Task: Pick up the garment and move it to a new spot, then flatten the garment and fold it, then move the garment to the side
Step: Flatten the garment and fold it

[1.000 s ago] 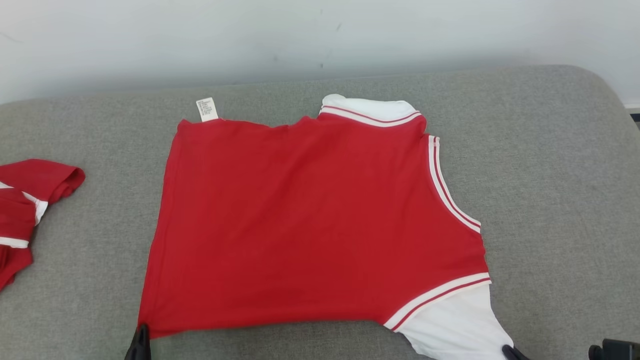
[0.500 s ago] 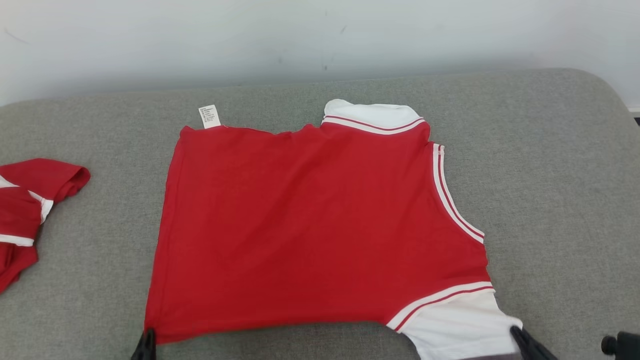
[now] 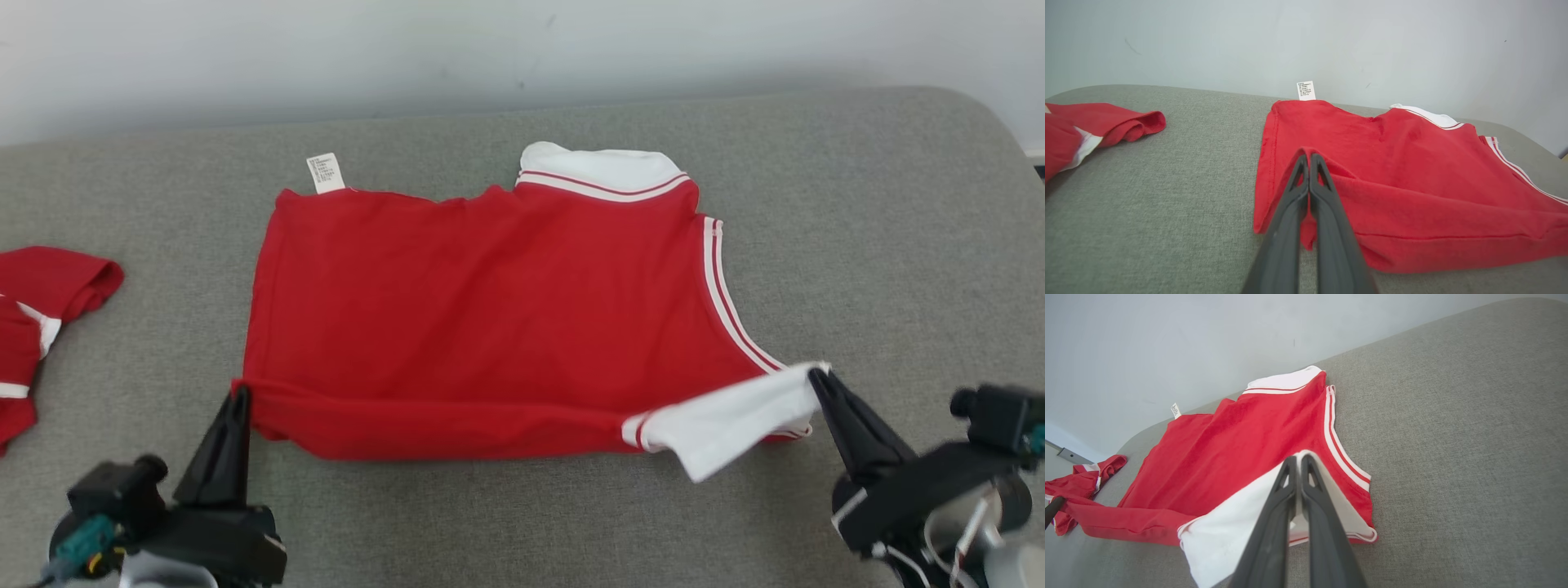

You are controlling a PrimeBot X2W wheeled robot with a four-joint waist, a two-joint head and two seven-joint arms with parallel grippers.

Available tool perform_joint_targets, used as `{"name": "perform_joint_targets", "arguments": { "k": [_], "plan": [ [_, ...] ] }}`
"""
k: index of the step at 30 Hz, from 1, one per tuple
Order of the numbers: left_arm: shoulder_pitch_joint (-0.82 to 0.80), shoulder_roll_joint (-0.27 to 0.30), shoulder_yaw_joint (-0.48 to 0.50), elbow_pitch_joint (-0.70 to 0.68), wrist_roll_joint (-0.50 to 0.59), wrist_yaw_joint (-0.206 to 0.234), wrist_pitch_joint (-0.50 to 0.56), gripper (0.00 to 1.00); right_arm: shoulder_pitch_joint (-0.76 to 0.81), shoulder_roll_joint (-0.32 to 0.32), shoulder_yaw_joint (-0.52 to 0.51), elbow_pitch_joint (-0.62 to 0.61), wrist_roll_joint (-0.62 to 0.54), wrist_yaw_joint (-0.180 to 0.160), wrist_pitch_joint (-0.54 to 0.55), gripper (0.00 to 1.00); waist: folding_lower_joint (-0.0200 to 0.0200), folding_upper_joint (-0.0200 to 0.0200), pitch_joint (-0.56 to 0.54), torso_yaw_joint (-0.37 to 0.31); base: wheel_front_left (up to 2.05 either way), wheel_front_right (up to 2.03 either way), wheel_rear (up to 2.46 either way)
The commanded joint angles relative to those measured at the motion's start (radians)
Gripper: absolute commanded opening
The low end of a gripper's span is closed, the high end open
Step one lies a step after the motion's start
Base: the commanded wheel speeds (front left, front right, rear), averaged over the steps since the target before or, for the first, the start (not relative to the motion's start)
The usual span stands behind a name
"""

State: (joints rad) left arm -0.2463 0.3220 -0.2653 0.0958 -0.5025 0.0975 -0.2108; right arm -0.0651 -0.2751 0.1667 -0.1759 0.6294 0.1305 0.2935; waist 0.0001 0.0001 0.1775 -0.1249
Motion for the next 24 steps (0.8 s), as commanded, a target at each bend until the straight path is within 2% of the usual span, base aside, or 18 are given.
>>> {"name": "perform_joint_targets", "arguments": {
  "k": [1, 11, 17, 23, 24],
  "plan": [
    [-0.032, 0.011, 0.004, 0.023, 0.005, -0.008, 0.004, 0.00, -0.046, -0.004, 0.010, 0.036, -0.009, 0.000, -0.014, 0.00, -0.0001, -0.0001, 0.013, -0.011, 0.00, 0.00, 0.00],
    [-0.184, 0.037, -0.017, 0.182, 0.012, -0.056, 0.039, 0.00, -0.329, 0.010, 0.097, 0.356, -0.019, 0.000, -0.058, 0.00, -0.0001, -0.0001, 0.059, -0.030, 0.00, 0.00, 0.00],
    [-0.244, 0.019, -0.040, 0.273, 0.019, -0.078, 0.030, 0.00, -0.456, 0.016, 0.145, 0.552, -0.012, 0.000, -0.124, 0.00, -0.0001, -0.0001, 0.077, -0.011, 0.00, 0.00, 0.00],
    [-0.275, 0.003, -0.055, 0.339, 0.026, -0.090, 0.006, 0.00, -0.514, 0.025, 0.173, 0.672, 0.002, 0.000, -0.200, 0.00, -0.0001, -0.0001, 0.072, 0.005, 0.00, 0.00, 0.00],
    [-0.278, 0.000, -0.057, 0.352, 0.026, -0.094, 0.000, 0.00, -0.519, 0.025, 0.179, 0.689, 0.008, 0.000, -0.212, 0.37, -0.0001, -0.0001, 0.068, 0.007, 0.00, 0.00, 0.00]
  ]
}}
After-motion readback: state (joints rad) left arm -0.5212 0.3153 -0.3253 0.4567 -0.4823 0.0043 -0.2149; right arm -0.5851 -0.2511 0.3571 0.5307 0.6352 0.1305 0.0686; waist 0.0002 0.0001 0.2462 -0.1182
